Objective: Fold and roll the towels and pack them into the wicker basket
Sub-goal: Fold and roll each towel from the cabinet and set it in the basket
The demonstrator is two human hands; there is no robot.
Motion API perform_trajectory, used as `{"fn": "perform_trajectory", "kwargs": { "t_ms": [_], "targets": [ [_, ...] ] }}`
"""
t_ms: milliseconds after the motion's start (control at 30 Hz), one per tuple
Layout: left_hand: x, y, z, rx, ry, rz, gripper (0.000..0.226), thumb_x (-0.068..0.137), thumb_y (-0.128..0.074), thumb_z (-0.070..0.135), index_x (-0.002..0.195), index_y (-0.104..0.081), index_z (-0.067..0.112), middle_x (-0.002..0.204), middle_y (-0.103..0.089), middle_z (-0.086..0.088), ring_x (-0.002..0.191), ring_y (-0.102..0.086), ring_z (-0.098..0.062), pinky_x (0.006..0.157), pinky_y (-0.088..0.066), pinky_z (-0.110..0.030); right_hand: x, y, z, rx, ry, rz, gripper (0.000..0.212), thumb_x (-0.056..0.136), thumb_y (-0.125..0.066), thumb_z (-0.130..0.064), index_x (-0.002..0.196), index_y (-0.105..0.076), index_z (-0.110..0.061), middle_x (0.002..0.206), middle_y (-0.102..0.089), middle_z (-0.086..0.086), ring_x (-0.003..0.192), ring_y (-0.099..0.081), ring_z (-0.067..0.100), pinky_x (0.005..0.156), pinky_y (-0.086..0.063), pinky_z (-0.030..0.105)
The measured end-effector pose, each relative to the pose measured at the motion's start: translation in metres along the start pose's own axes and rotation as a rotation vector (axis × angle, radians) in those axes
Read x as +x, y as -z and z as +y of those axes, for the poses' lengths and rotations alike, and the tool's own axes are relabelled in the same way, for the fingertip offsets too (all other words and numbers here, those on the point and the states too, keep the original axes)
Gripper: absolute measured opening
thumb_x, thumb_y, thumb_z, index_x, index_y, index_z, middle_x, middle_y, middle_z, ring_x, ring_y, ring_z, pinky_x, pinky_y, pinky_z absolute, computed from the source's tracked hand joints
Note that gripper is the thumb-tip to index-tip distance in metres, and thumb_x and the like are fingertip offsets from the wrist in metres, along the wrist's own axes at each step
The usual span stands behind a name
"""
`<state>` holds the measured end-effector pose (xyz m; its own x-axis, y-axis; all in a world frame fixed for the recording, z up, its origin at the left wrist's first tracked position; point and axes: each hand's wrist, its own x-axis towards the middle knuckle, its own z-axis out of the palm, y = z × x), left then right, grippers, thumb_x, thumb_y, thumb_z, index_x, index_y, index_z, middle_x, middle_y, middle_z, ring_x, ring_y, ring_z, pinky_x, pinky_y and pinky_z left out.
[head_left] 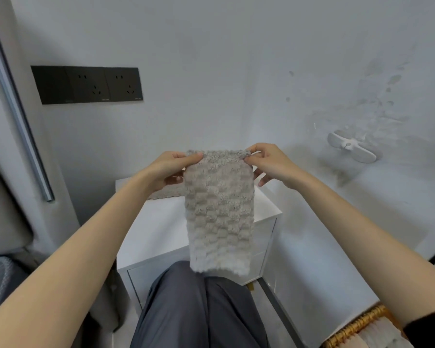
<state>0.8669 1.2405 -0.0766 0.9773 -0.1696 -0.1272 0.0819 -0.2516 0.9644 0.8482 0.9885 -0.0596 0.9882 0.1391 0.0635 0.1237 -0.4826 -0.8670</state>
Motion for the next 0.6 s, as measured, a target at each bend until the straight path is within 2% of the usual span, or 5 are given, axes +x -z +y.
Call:
{"fn": "perform_trajectory", "kwargs": {
  "t_ms": [67, 133, 300, 433, 600],
  "targets": [
    [0.011, -0.001, -0.007, 0.150, -0.030, 0.087, 0.045, 0.077, -0.073, 0.047, 0.056, -0.044, 0.022, 0.048, -0.037, 0.008, 0.044, -0.037, -0.006, 0.043, -0.034, -0.016, 0.011, -0.007, 0.012, -0.155, 0.016, 0.034, 0.007, 0.089, -0.057, -0.014, 0.096, -0.061, -0.013, 0.092, -0.068, 0.008, 0.068, -0.062, 0.014, 0.048, -0.046, 0.024],
    [0.023, -0.007, -0.015, 0.217, -0.089, 0.143, 0.050, 0.083, -0.070, 0.042, 0.055, -0.034, 0.021, 0.052, -0.030, 0.004, 0.049, -0.033, -0.011, 0.046, -0.030, -0.020, 0.025, -0.015, 0.024, -0.312, 0.030, 0.073, 0.011, 0.088, -0.059, -0.017, 0.098, -0.064, -0.014, 0.093, -0.066, 0.002, 0.084, -0.059, 0.017, 0.064, -0.043, 0.026],
    [0.054, -0.016, -0.023, 0.418, -0.201, 0.282, 0.052, 0.085, -0.066, 0.045, 0.051, -0.036, 0.020, 0.046, -0.036, 0.003, 0.047, -0.040, -0.015, 0.052, -0.032, -0.027, 0.055, -0.025, 0.044, -0.433, 0.000, 0.193, 0.013, 0.091, -0.054, -0.025, 0.101, -0.061, -0.021, 0.070, -0.058, -0.006, 0.076, -0.056, 0.021, 0.067, -0.043, 0.031],
    [0.073, -0.019, -0.021, 0.320, -0.163, 0.245, 0.033, 0.087, -0.067, 0.036, 0.062, -0.062, 0.015, 0.058, -0.066, -0.003, 0.044, -0.061, -0.013, 0.050, -0.048, -0.024, 0.073, -0.029, 0.051, -0.079, -0.089, 0.144, 0.008, 0.094, -0.046, -0.013, 0.100, -0.050, -0.017, 0.075, -0.072, 0.005, 0.053, -0.061, 0.021, 0.049, -0.046, 0.025],
    [0.094, -0.020, -0.029, 0.334, -0.091, 0.224, 0.025, 0.090, -0.064, 0.030, 0.081, -0.069, 0.007, 0.070, -0.073, -0.001, 0.060, -0.071, -0.020, 0.066, -0.059, -0.034, 0.093, -0.029, 0.061, 0.002, -0.196, 0.117, 0.007, 0.092, -0.047, -0.007, 0.097, -0.049, -0.012, 0.084, -0.073, 0.011, 0.063, -0.066, 0.019, 0.057, -0.049, 0.024]
  ]
}}
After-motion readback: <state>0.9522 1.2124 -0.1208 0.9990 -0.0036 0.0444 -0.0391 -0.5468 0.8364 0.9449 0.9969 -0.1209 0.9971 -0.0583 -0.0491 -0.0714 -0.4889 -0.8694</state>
